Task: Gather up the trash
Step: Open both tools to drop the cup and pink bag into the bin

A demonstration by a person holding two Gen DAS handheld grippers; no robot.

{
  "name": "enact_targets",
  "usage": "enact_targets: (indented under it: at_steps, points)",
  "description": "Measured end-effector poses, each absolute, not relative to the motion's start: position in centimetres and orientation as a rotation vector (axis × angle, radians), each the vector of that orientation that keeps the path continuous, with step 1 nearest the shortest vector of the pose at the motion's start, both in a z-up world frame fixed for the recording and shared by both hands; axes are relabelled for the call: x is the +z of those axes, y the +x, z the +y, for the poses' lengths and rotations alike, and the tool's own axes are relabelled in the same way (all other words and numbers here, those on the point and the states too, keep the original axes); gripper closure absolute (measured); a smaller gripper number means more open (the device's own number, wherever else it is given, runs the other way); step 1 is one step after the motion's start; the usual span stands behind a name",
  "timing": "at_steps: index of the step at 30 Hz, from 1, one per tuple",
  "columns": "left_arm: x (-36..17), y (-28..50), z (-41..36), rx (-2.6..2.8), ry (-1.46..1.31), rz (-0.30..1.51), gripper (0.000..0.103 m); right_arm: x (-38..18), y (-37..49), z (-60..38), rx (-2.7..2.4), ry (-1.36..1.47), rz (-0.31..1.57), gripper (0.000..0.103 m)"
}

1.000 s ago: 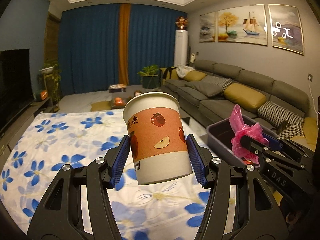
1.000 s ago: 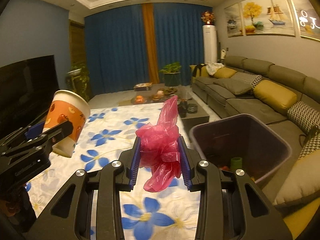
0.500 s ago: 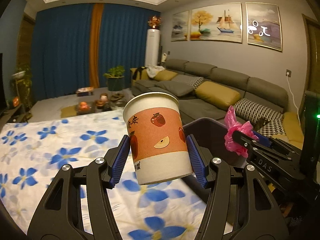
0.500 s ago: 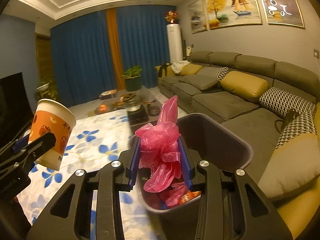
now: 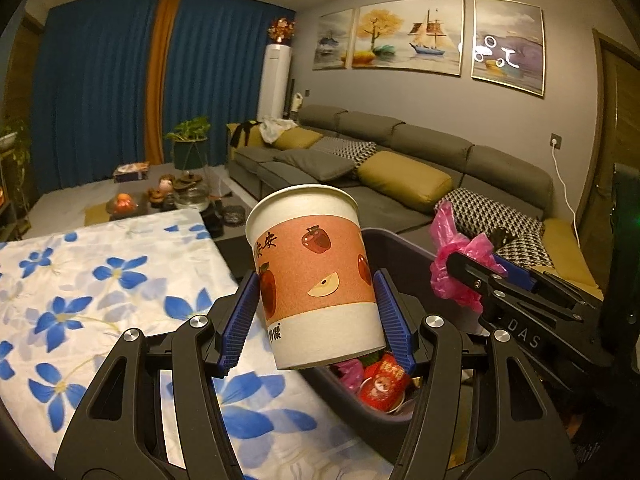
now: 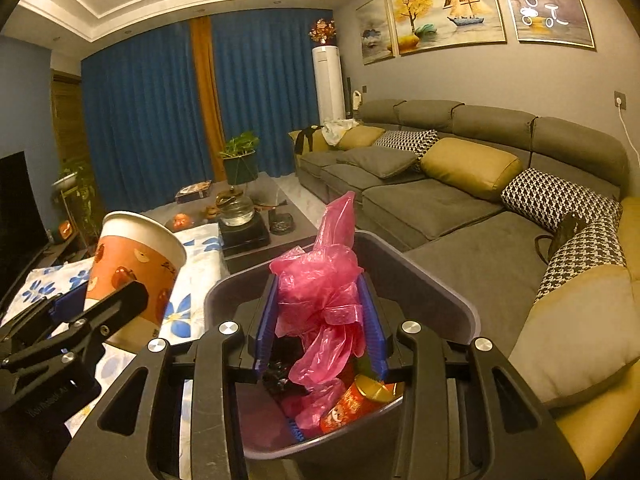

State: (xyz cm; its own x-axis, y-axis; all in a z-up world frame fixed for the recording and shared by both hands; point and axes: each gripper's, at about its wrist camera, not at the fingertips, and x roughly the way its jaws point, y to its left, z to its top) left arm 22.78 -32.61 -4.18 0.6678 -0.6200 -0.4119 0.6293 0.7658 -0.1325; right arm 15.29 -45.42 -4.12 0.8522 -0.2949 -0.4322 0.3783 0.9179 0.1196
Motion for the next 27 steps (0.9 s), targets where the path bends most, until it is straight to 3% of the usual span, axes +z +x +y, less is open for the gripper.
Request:
enact_targets:
  at_steps: [8,11,13,22,25,27]
  points:
    - [-5.4,24.4,-34.4,-0.729,0.007,0.487,0.045,-4.3,15.6,-45.9,-0.360,0.216,0.414,0.063]
    - [-5.7,25.0,-34.9,-0.739,-0.013,0.506,0.044,-4.4,15.8,-46.2,-0.366,0.223,0.415,0.057]
    - [-5.9,25.2,-35.3,-0.750,-0.016,0.511,0.044,-4.3,15.8,-46.3,-0.368,0.230,0.409,0.046]
    - [-7.5,26.2,-37.2,-0.810,-0.001,0.569,0.043,-3.9,14.0,-47.8,-0.442,0.276,0.360,0.035]
    - [-8.2,26.6,-37.6,-0.821,0.017,0.603,0.036,-3.6,13.1,-47.8,-0.468,0.273,0.340,0.029]
    - [-8.5,26.6,-37.5,-0.819,0.020,0.604,0.024,-3.3,12.4,-47.7,-0.483,0.263,0.323,0.024]
